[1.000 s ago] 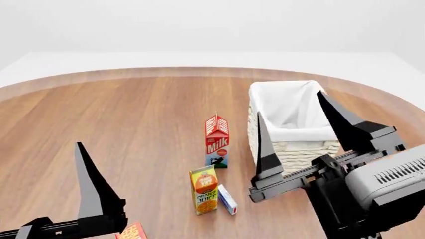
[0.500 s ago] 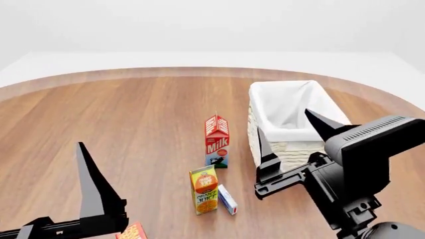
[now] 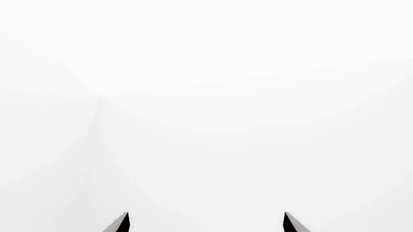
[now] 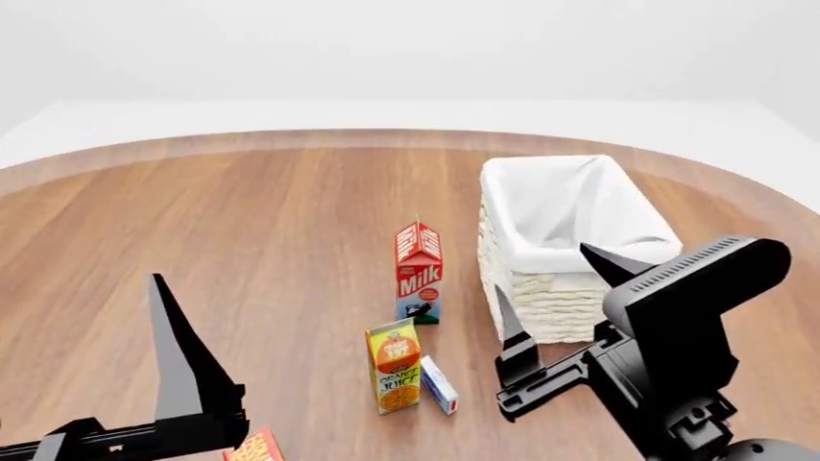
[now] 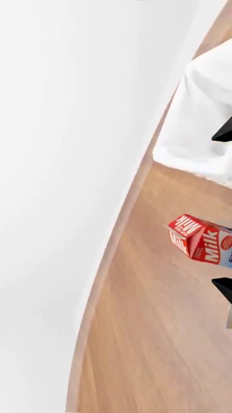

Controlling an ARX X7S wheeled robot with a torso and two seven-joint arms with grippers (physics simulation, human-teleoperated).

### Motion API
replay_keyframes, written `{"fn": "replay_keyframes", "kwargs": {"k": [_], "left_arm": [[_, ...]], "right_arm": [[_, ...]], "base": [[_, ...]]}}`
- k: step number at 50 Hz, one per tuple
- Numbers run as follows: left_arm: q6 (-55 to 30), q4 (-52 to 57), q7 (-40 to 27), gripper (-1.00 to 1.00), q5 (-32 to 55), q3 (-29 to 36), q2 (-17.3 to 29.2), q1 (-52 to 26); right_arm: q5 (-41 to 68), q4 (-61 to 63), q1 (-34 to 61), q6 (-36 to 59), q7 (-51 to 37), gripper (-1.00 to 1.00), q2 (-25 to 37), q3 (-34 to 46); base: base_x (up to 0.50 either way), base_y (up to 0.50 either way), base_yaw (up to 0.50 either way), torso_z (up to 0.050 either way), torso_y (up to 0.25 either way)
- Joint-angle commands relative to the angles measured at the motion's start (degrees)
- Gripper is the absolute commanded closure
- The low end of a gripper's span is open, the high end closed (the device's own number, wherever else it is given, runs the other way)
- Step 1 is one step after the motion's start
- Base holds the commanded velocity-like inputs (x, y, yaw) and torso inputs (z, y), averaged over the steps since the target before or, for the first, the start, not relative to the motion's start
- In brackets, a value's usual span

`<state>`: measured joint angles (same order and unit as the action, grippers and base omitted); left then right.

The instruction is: Pick up the cream cheese box and the butter, and put them in the basket.

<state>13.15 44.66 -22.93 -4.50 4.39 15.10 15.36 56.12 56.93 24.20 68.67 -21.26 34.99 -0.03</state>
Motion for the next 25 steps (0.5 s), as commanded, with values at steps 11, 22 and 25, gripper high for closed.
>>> {"fn": "replay_keyframes", "kwargs": {"k": [11, 22, 25], "left_arm": [[1.1, 0.7, 0.1, -1.0, -1.3, -0.9, -0.4, 0.5], [1.0, 0.5, -0.1, -1.0, -1.1, -0.8, 0.0, 0.3], [0.9, 0.4, -0.2, -1.0, -1.1, -0.7, 0.1, 0.2]], "right_arm": [[-0.4, 0.0, -6.9, -2.3, 0.8, -1.0, 2.8, -1.1], [1.3, 0.2, -6.1, -1.5, 0.3, -1.0, 3.3, 1.1], [1.8, 0.2, -6.5, -1.4, 0.2, -1.0, 3.6, 1.4]], "base": [[0.0, 0.0, 0.0, 0.0, 0.0], [0.0, 0.0, 0.0, 0.0, 0.0], [0.0, 0.0, 0.0, 0.0, 0.0]]}}
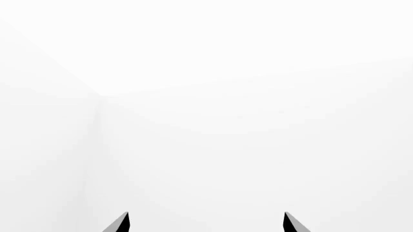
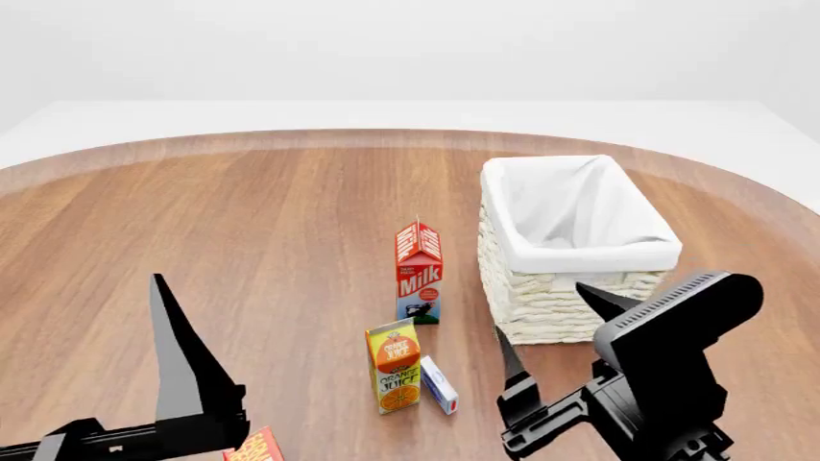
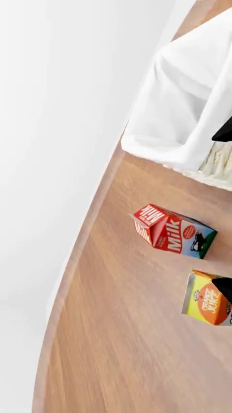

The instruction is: Pick up the cream cheese box and the butter, and put them in the basket.

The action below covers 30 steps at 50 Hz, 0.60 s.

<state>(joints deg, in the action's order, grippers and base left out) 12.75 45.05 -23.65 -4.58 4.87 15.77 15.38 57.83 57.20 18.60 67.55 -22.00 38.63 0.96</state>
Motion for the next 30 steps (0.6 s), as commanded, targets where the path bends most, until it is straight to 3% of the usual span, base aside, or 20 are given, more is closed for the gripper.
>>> {"fn": "replay_keyframes", "kwargs": {"k": [1, 30], "left_arm": [[1.3, 0.0, 0.5, -1.0, -1.0, -1.1, -0.6, 0.2], [0.3, -0.3, -0.3, -1.0, -1.1, -0.5, 0.0, -0.3]], "right_arm": [[0.5, 0.0, -1.1, -0.3, 1.0, -1.0, 0.0, 0.5], [4.2, -3.6, 9.7, 5.4, 1.1, -1.0, -0.6, 9.0]], "base": [[0.0, 0.0, 0.0, 0.0, 0.0], [0.0, 0.0, 0.0, 0.0, 0.0]]}}
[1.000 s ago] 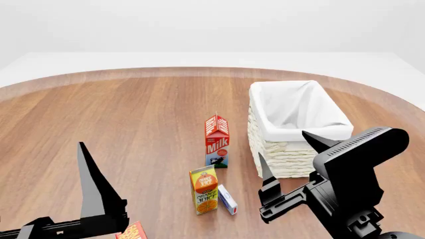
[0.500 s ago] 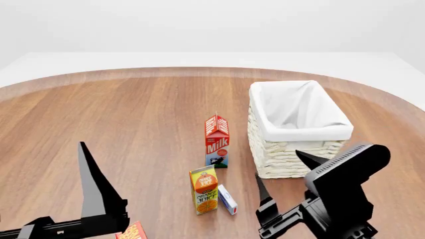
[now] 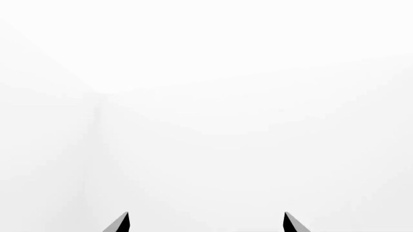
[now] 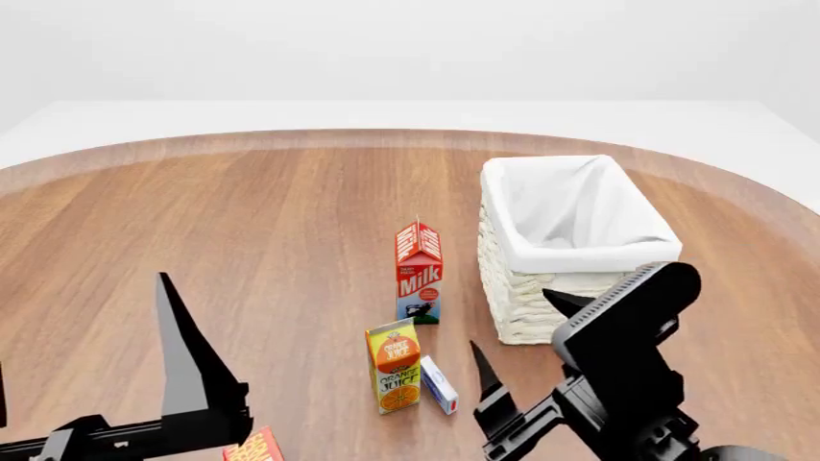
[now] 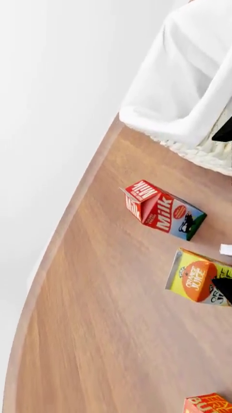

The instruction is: Pick up the cream cheese box and the butter, and put them in the basket.

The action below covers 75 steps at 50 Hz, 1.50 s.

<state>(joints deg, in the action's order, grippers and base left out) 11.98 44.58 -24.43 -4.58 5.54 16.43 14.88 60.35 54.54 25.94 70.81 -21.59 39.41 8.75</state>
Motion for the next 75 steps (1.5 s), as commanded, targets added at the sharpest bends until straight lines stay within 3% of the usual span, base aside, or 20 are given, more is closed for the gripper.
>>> {"fn": "replay_keyframes", "kwargs": {"k": [1, 22, 75], "left_arm": [[1.0, 0.2, 0.5, -1.0, -1.0, -1.2, -0.7, 0.2], [0.8, 0.3, 0.0, -1.0, -1.1, -0.8, -0.2, 0.2], [-0.7, 1.1, -1.0, -1.0, -0.7, 0.0, 1.0, -0.1]], "right_arm": [[2.0, -1.0, 2.4, 2.3, 0.5, -1.0, -1.5, 1.2], [0.2, -6.4, 3.2, 0.5, 1.8, -1.0, -1.3, 4.1], [-10.6, -23.6, 17.8, -1.0, 10.6, -1.0, -3.2, 18.6]], "base": [[0.0, 0.0, 0.0, 0.0, 0.0], [0.0, 0.0, 0.0, 0.0, 0.0], [0.0, 0.0, 0.0, 0.0, 0.0]]}}
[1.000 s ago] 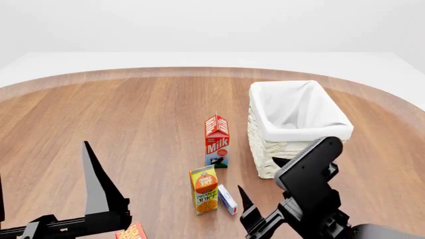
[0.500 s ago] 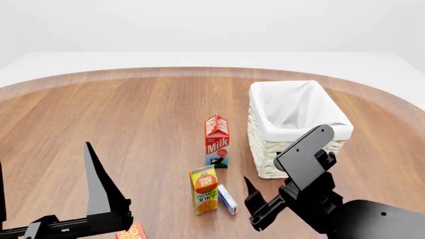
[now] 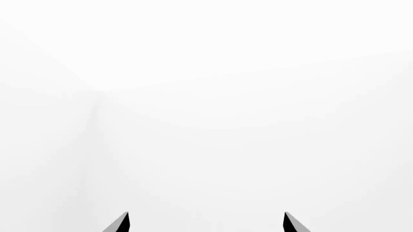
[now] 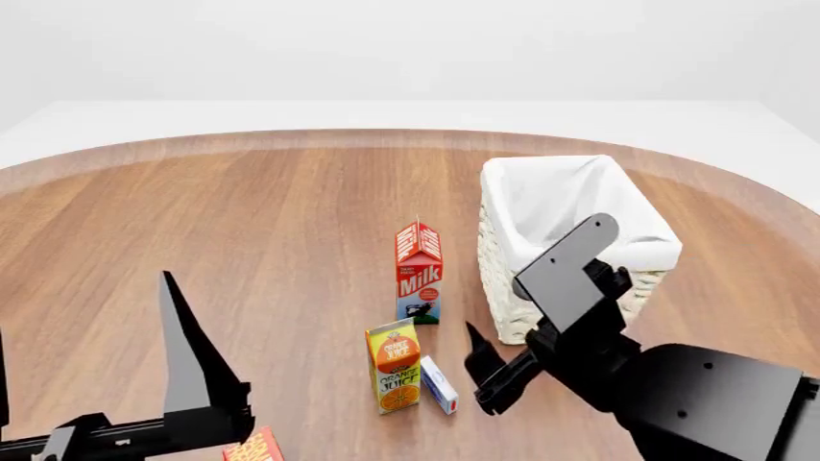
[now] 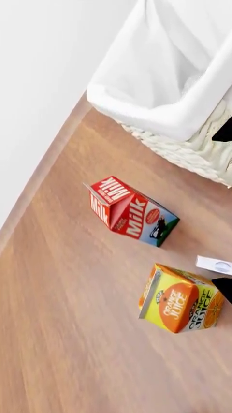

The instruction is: Pick up the cream cheese box and the butter, and put them in the basket.

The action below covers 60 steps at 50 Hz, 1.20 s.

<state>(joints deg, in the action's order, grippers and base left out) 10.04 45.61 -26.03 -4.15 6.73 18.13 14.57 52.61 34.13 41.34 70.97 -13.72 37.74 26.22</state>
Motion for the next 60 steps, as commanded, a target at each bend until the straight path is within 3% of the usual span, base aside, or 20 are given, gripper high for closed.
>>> {"fn": "replay_keyframes", "kwargs": {"k": [1, 60], "left_arm": [[1.3, 0.1, 0.5, -1.0, -1.1, -1.2, -0.7, 0.2], [3.4, -2.1, -1.0, -1.0, -1.4, -0.1, 0.4, 0.2]], "right_arm": [[-3.0, -3.4, 2.4, -1.3, 2.8, -1.0, -1.5, 1.4], [-9.4, -10.3, -2.3, -8.4, 5.6, -1.0, -2.7, 10.5]], "base": [[0.0, 0.0, 0.0, 0.0, 0.0], [0.0, 0.0, 0.0, 0.0, 0.0]]}}
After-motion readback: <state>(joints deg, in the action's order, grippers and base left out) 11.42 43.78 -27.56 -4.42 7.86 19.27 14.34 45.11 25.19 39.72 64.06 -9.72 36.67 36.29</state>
